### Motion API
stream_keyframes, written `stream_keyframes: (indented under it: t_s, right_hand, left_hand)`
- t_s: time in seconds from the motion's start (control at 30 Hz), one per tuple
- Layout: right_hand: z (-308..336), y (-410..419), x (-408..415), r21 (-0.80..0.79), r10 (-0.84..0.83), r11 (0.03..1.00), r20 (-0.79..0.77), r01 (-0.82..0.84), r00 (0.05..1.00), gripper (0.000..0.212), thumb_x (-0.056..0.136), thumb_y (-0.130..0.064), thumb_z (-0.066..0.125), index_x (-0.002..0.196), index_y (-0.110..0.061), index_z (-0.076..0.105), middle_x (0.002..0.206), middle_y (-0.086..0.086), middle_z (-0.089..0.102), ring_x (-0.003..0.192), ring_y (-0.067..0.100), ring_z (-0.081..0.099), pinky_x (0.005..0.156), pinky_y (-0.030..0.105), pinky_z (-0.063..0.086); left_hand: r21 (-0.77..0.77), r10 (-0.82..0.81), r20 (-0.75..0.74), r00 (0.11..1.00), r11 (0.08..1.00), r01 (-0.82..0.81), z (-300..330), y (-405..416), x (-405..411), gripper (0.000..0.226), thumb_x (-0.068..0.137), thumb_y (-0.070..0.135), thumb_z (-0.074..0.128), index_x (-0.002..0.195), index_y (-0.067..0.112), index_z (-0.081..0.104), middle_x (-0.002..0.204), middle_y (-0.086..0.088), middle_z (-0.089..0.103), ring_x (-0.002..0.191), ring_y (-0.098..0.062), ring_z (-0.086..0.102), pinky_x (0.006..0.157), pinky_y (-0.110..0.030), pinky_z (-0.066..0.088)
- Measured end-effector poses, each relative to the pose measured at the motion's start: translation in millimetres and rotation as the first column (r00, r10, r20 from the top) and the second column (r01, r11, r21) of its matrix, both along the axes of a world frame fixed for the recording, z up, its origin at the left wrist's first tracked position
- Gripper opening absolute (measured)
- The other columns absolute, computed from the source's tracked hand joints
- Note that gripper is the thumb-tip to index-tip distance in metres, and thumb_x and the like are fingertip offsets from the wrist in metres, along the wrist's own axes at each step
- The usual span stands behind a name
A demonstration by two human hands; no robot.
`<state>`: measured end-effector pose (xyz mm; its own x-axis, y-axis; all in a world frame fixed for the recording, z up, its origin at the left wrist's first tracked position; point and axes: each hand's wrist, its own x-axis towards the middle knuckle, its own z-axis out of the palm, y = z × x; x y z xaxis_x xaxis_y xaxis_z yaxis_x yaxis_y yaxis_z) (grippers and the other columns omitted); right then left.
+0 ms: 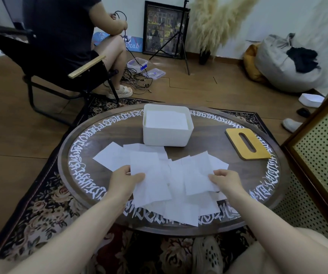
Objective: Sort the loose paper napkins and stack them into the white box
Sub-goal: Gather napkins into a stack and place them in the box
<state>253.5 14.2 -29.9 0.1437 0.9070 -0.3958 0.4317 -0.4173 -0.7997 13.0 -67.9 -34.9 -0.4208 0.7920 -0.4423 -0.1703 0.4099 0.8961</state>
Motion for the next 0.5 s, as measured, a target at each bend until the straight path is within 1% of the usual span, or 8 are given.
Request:
stream_keyframes:
  t_s: [0.07,0.13,0.17,0.2,0.27,0.3,0.4,0.5]
  right_hand:
    - [4.8,-0.7,-1.6,0.031,-0.008,0.999,-0.077,0.010,0.997,0.006,0.092,-0.008,0.061,0.086,-0.006,0.063,0.091,0.015,0.065,0.067,0.018,0.056,0.056,0.025,0.046]
    - [11.1,-4.4,-6.5,0.050,0.014,0.999,-0.164,-0.006,0.986,0.006,0.093,-0.012,0.060,0.090,-0.007,0.063,0.083,0.009,0.063,0.059,0.016,0.052,0.043,0.017,0.041]
    - [13.2,-6.0,-9.1,0.052,0.034,0.998,-0.199,-0.024,0.980,0.006,0.093,-0.013,0.060,0.090,-0.009,0.063,0.080,0.008,0.062,0.059,0.017,0.050,0.041,0.015,0.038]
    - [13.9,-6.9,-11.5,0.050,0.055,0.998,-0.229,-0.045,0.972,0.006,0.093,-0.014,0.060,0.091,-0.010,0.063,0.080,0.008,0.062,0.062,0.020,0.049,0.045,0.016,0.038]
    - [13.9,-8.4,-16.4,0.037,0.099,0.995,-0.263,-0.093,0.960,0.005,0.093,-0.016,0.061,0.092,-0.013,0.065,0.081,0.008,0.062,0.073,0.022,0.046,0.061,0.025,0.037]
    - [12.8,-8.9,-18.8,0.026,0.121,0.993,-0.275,-0.118,0.954,0.005,0.092,-0.017,0.062,0.091,-0.014,0.066,0.080,0.006,0.063,0.076,0.022,0.046,0.066,0.030,0.036]
    - [11.3,-11.7,-29.7,0.003,0.181,0.982,-0.308,-0.189,0.934,0.004,0.090,-0.019,0.064,0.088,-0.017,0.067,0.076,0.002,0.066,0.076,0.023,0.048,0.070,0.034,0.035]
    - [8.7,-14.4,-41.9,0.011,0.232,0.970,-0.336,-0.242,0.913,0.003,0.089,-0.018,0.066,0.087,-0.016,0.066,0.083,0.005,0.068,0.077,0.022,0.052,0.072,0.033,0.036]
  left_hand:
    - [-0.001,0.005,0.000,1.000,1.000,-0.005,0.1,0.3,1.8,0.013,0.090,0.002,0.061,0.088,0.015,0.062,0.100,-0.009,0.068,0.093,-0.031,0.064,0.077,-0.042,0.053]
    - [-0.004,0.006,-0.004,1.000,1.000,-0.006,-0.7,0.9,4.0,0.013,0.091,0.002,0.058,0.088,0.014,0.062,0.101,-0.009,0.068,0.094,-0.031,0.064,0.078,-0.042,0.054]
    - [-0.007,0.002,-0.006,1.000,1.000,-0.002,-1.2,1.2,5.4,0.013,0.092,0.002,0.057,0.088,0.014,0.062,0.102,-0.010,0.068,0.095,-0.031,0.064,0.080,-0.044,0.054]
    - [-0.012,-0.004,-0.008,1.000,1.000,0.004,-1.2,1.4,7.0,0.014,0.093,0.003,0.055,0.088,0.014,0.063,0.102,-0.010,0.068,0.096,-0.032,0.064,0.083,-0.046,0.054]
    - [-0.025,-0.022,-0.013,1.000,0.999,0.022,-1.2,2.8,10.8,0.018,0.094,0.003,0.052,0.087,0.015,0.063,0.101,-0.010,0.068,0.096,-0.031,0.065,0.086,-0.047,0.054]
    - [-0.034,-0.033,-0.014,0.999,0.999,0.032,-1.5,3.8,12.6,0.019,0.095,0.004,0.050,0.086,0.015,0.063,0.100,-0.010,0.068,0.095,-0.030,0.065,0.086,-0.047,0.054]
    - [-0.054,-0.061,0.036,0.997,0.997,0.063,-2.4,6.7,17.4,0.021,0.097,0.006,0.046,0.088,0.013,0.064,0.094,-0.007,0.069,0.088,-0.027,0.066,0.079,-0.043,0.056]
    - [-0.054,-0.076,0.108,0.991,0.995,0.082,-3.7,9.9,20.5,0.025,0.100,0.010,0.043,0.093,0.014,0.066,0.092,-0.005,0.070,0.081,-0.023,0.065,0.067,-0.036,0.055]
